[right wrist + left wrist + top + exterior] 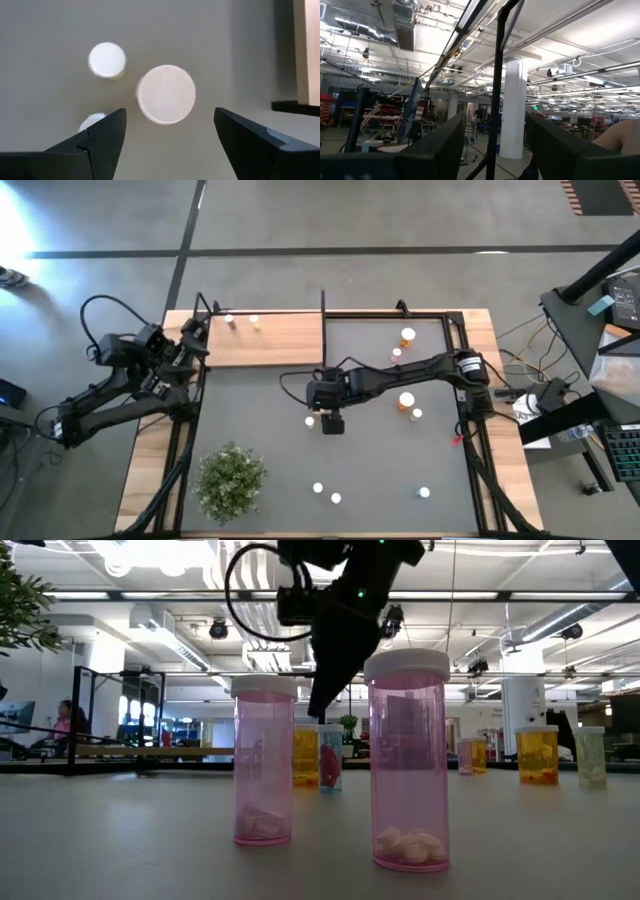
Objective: Pick and place medicine bottles onto shelf by color
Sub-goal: Move the bottom left orange pill bottle to the middle of the table
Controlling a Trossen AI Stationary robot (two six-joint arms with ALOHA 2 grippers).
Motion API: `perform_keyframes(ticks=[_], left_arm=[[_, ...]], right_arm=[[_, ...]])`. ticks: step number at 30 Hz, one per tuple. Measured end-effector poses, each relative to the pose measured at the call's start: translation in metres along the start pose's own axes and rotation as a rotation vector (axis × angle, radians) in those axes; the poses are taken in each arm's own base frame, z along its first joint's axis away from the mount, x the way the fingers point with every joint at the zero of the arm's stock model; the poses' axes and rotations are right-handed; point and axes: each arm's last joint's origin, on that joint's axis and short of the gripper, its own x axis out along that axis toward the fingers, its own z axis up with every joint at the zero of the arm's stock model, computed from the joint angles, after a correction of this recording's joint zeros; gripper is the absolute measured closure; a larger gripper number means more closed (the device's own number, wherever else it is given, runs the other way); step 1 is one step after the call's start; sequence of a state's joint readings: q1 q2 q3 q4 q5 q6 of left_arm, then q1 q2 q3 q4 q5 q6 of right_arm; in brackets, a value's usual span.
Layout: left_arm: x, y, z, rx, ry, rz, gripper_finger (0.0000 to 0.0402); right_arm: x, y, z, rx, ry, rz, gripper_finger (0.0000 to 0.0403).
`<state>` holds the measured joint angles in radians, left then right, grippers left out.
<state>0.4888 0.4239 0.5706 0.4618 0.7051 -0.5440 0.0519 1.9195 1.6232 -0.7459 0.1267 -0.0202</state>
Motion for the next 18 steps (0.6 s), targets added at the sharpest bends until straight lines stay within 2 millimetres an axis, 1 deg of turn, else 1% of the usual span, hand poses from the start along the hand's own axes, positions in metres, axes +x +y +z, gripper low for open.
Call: perform_keyframes(ticks=[5, 9, 13, 18], left_arm=[[0.000, 0.000, 0.000, 0.001, -0.003, 0.004, 0.0209], [0.000, 0.000, 0.000, 0.000, -0.003, 0.005, 0.0209], [0.000, 0.000, -0.001, -0.001, -0.002, 0.005, 0.0209], [0.000, 0.000, -0.001, -0.001, -0.001, 0.005, 0.0209]], right_arm=[[0.021, -0.006, -0.003, 0.006, 0.044, -0.003, 0.0110], [0.032, -0.006, -0.004, 0.008, 0.050, -0.003, 0.0113], [0.038, -0.005, -0.003, 0.008, 0.042, -0.001, 0.0122], [0.037, -0.005, -0.002, 0.010, 0.026, -0.001, 0.0143]])
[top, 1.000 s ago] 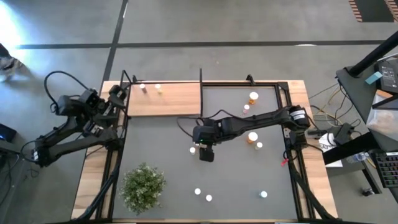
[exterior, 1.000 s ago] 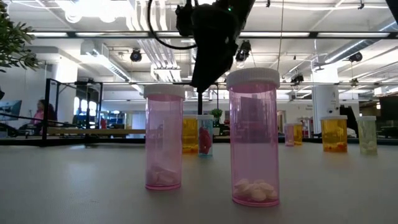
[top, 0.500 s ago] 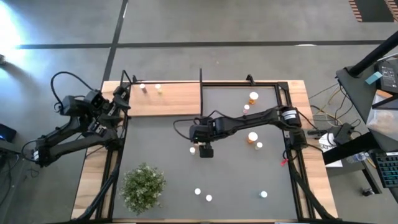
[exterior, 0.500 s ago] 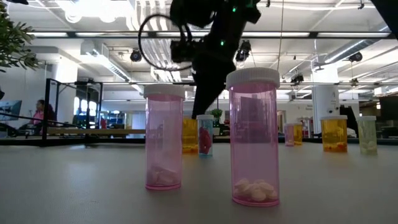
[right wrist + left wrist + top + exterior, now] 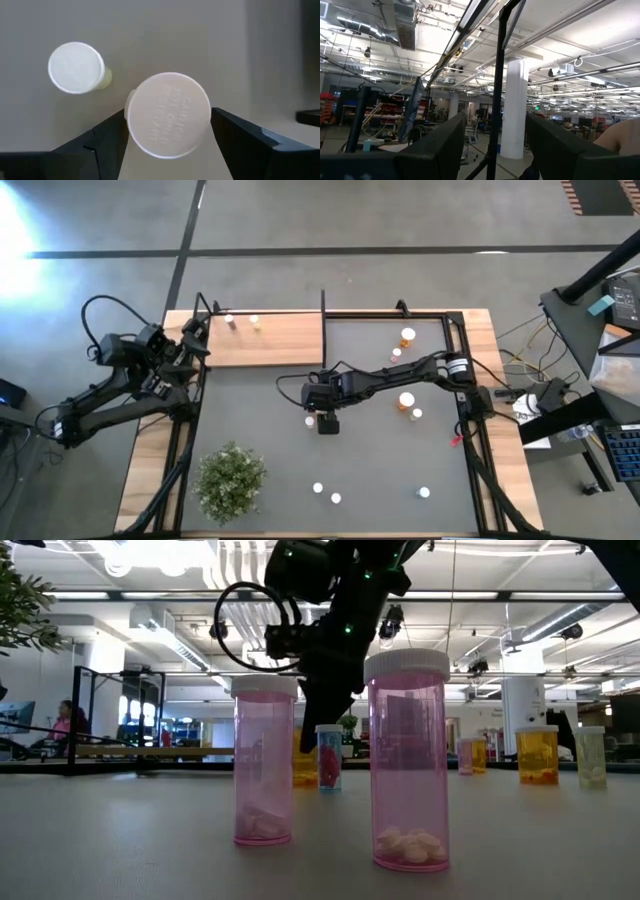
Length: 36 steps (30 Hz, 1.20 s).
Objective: Pick and place medicine bottles onto shelf by color
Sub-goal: Move the bottom left orange pill bottle to the middle of the table
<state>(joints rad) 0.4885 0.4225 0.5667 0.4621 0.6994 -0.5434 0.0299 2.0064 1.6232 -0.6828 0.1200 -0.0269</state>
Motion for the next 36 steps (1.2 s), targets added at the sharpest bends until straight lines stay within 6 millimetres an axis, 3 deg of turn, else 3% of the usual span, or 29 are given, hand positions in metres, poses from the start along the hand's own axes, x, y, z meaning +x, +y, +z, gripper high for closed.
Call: perform_keyframes(ticks=[8, 23, 36], left_arm=[[0.000, 0.000, 0.000, 0.001, -0.001, 0.000, 0.0209], [0.000, 0.000, 0.000, 0.000, 0.000, 0.000, 0.0209], [0.000, 0.000, 0.000, 0.000, 0.001, 0.000, 0.0209]], right_arm=[[0.000, 0.000, 0.002, 0.003, -0.017, -0.001, 0.0182], [-0.001, 0.001, 0.003, 0.044, -0.033, -0.003, 0.0204], [-0.001, -0.026, 0.029, 0.202, -0.317, -0.023, 0.0200]])
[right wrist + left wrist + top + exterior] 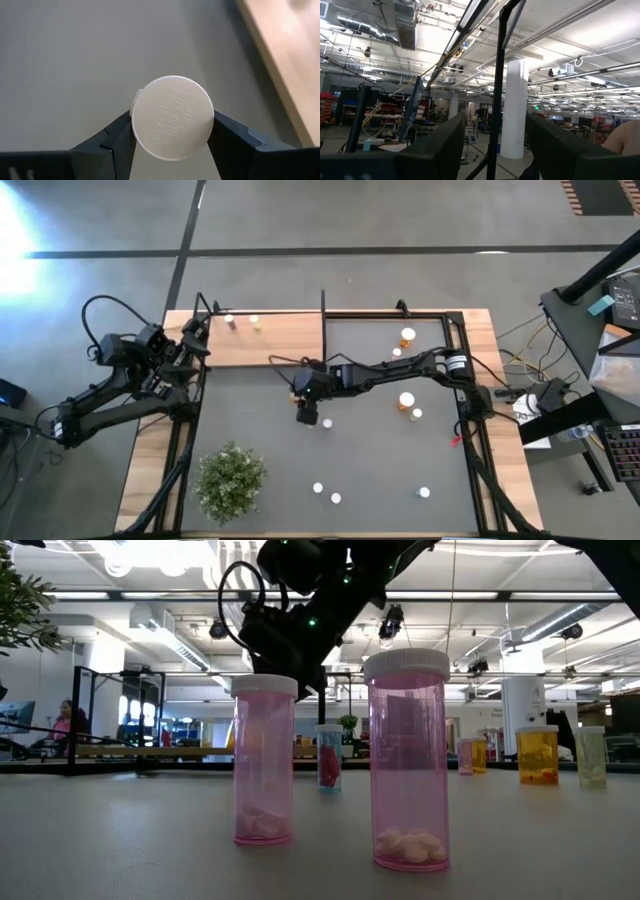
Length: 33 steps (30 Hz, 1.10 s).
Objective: Pick and place medicine bottles onto shelf by color
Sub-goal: Move the bottom left orange pill bottle to the middle of the table
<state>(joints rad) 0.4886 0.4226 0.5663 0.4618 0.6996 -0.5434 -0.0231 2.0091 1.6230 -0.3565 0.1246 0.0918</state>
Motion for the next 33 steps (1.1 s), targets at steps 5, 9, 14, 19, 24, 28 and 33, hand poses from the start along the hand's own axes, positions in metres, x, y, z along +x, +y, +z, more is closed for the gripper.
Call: perform_keyframes(ticks=[5, 9, 14, 19, 24, 28, 33], left_arm=[[0.000, 0.000, 0.000, -0.001, 0.001, 0.001, 0.0209], [0.000, 0.000, 0.000, -0.002, 0.001, 0.001, 0.0209], [0.001, 0.002, -0.001, -0.006, 0.006, 0.003, 0.0209], [0.002, 0.003, -0.002, -0.009, 0.009, 0.006, 0.0209], [0.002, 0.003, -0.002, -0.010, 0.010, 0.006, 0.0209], [0.002, 0.003, -0.002, -0.010, 0.010, 0.006, 0.0209], [0.002, 0.003, -0.002, -0.010, 0.009, 0.006, 0.0209]], right_arm=[[0.008, -0.014, -0.001, 0.125, -0.002, -0.027, 0.0200], [0.009, -0.023, 0.000, 0.254, -0.012, -0.040, 0.0200], [0.011, -0.025, 0.000, 0.291, -0.017, -0.043, 0.0200], [0.015, -0.026, -0.001, 0.291, -0.017, -0.044, 0.0200], [0.022, -0.031, -0.004, 0.293, -0.013, -0.053, 0.0200], [0.034, -0.031, -0.011, 0.262, 0.010, -0.060, 0.0200], [0.034, -0.031, -0.012, 0.272, 0.015, -0.065, 0.0200]])
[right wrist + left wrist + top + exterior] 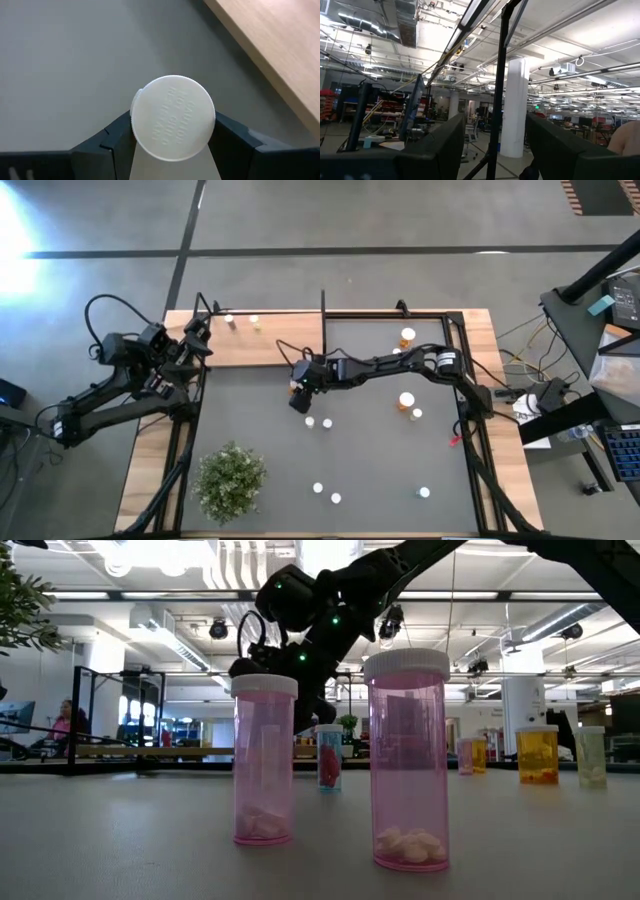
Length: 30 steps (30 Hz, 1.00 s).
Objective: Pick and place medicine bottles onto shelf by color
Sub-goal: Move the bottom left orange pill bottle to the middle of the table
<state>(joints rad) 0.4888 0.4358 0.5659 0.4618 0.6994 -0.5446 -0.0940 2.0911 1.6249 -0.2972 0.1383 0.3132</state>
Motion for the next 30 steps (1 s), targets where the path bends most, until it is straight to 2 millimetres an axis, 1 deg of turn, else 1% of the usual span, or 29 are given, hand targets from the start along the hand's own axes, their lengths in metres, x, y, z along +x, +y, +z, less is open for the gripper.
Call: perform_keyframes(ticks=[6, 24, 27, 30], left_arm=[[0.0001, 0.0000, 0.0000, 0.000, 0.000, 0.000, 0.0209], [0.0001, 0.0002, -0.0001, 0.000, 0.001, 0.000, 0.0209], [0.0003, 0.0003, -0.0002, 0.000, 0.001, 0.000, 0.0209], [0.0003, 0.0004, -0.0002, 0.000, 0.001, 0.000, 0.0209]], right_arm=[[-0.0001, -0.0008, 0.0002, -0.052, -0.003, -0.021, 0.0200], [-0.0004, -0.0006, 0.0007, -0.036, -0.007, -0.019, 0.0198], [-0.0006, -0.0008, 0.0009, -0.020, -0.008, -0.019, 0.0186], [-0.0006, -0.0009, 0.0010, -0.015, -0.008, -0.019, 0.0162]])
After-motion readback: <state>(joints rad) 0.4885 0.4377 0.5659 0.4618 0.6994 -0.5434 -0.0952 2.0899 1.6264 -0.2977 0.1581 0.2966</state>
